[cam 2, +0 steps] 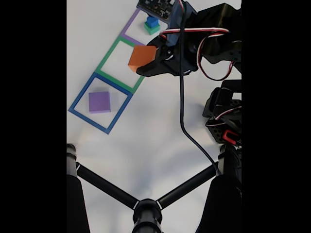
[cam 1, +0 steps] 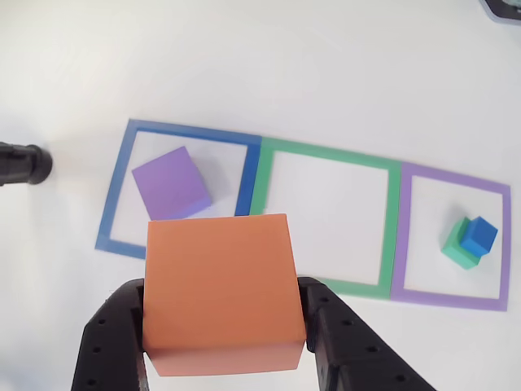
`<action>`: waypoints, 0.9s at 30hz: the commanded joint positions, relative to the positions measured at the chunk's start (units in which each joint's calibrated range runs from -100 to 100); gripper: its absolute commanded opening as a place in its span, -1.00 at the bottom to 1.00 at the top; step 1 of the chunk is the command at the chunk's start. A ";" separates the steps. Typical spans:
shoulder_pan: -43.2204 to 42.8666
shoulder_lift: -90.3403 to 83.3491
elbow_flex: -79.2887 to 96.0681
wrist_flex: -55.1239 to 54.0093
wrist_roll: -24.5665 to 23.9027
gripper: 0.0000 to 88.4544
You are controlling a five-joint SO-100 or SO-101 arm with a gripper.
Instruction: Tower of hanoi
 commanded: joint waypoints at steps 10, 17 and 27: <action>-8.38 -3.05 -9.72 8.10 0.00 -0.81; -9.21 -5.30 7.18 -3.63 0.00 -0.81; -9.90 -6.74 47.80 -46.77 0.00 -0.81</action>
